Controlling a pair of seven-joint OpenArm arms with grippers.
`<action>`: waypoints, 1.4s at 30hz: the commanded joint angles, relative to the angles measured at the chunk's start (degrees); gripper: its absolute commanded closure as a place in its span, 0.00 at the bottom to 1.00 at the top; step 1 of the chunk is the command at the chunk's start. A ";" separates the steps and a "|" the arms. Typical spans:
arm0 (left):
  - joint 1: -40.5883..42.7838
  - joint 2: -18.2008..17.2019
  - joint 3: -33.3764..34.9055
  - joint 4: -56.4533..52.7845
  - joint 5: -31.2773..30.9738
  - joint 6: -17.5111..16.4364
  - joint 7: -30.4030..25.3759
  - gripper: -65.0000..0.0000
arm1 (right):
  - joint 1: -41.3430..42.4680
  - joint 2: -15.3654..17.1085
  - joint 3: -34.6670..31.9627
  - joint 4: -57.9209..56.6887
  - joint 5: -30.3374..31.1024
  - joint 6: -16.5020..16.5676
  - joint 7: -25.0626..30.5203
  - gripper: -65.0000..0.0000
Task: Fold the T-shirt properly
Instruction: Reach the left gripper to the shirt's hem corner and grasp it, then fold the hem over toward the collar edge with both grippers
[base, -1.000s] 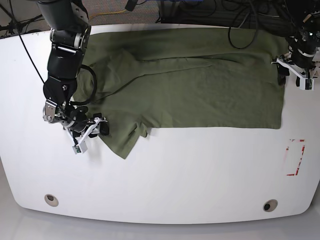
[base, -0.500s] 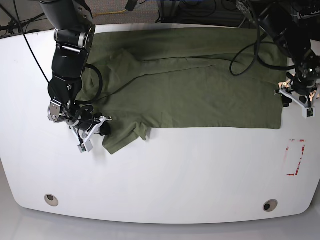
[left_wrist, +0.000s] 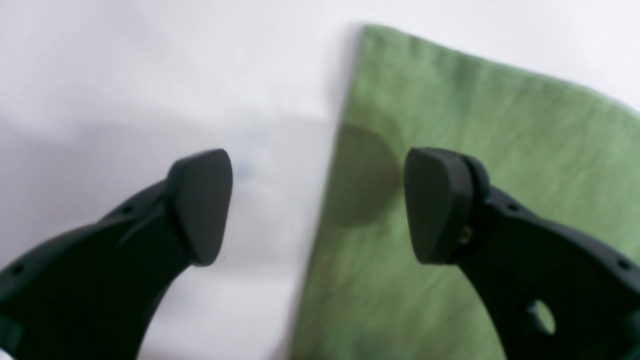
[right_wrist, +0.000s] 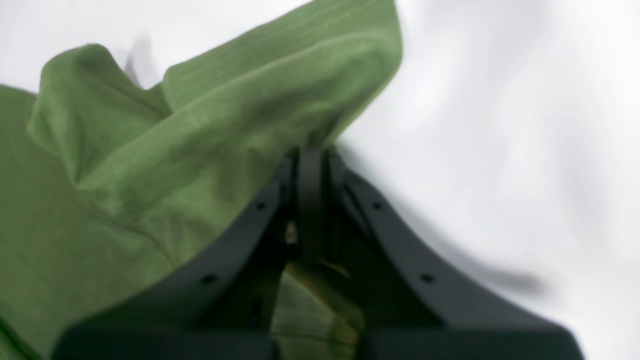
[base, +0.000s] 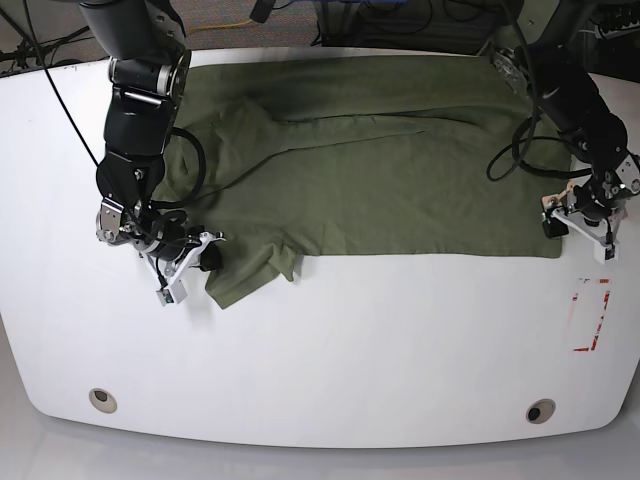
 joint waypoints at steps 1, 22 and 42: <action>-2.00 -1.52 2.24 -1.49 -0.36 -0.05 0.21 0.22 | 1.11 0.47 -0.09 0.59 -0.58 0.06 -1.00 1.00; -2.27 -0.20 10.33 -6.15 0.00 0.04 -11.04 1.00 | 1.19 0.56 -0.09 3.40 -0.58 0.06 -1.00 1.00; -0.68 0.24 9.98 13.11 -0.44 -5.67 -0.85 1.00 | -2.85 1.08 0.00 31.44 -0.49 0.06 -16.65 1.00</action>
